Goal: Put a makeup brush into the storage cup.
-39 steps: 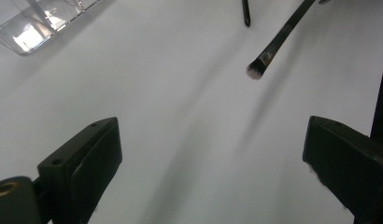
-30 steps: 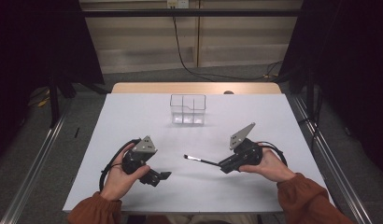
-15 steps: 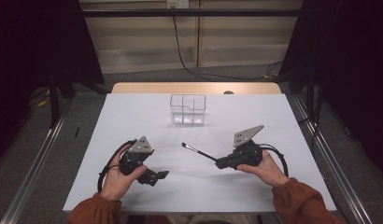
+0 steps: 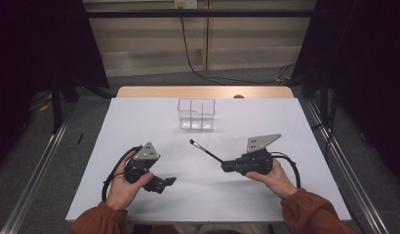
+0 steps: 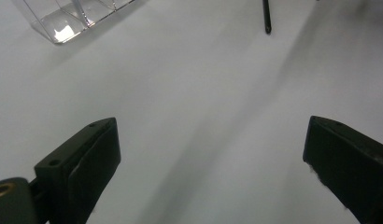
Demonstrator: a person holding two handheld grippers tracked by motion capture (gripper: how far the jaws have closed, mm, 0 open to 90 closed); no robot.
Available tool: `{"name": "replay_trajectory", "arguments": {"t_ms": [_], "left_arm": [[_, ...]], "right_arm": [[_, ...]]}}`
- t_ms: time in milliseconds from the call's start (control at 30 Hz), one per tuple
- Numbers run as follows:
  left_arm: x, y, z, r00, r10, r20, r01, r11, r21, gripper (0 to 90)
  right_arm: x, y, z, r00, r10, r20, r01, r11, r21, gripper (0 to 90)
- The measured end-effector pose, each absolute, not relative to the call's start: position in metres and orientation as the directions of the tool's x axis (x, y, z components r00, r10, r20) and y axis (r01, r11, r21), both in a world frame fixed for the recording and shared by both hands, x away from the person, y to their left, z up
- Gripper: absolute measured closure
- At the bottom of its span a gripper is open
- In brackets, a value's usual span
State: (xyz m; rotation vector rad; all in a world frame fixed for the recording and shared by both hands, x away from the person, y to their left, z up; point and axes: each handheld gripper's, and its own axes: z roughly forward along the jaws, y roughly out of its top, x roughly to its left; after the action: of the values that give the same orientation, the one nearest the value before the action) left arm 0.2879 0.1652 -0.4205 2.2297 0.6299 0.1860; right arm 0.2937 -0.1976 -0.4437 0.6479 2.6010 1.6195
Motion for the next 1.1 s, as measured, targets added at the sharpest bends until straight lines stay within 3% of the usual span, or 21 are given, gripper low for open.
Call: {"name": "replay_trajectory", "arguments": {"t_ms": [267,1100], "left_arm": [[0.285,0.166,-0.417,0.857,0.511,-0.070,0.349,-0.473,0.809,4.0],[0.281,0.132,-0.416,0.879,0.468,-0.096,0.252,-0.282,0.926,3.3]], "right_arm": [[0.292,-0.200,-0.441,-0.915,0.348,0.205,0.322,0.322,0.890,83.5],[0.288,-0.195,-0.442,-0.924,0.327,0.198,0.302,0.305,0.903,83.5]]}}
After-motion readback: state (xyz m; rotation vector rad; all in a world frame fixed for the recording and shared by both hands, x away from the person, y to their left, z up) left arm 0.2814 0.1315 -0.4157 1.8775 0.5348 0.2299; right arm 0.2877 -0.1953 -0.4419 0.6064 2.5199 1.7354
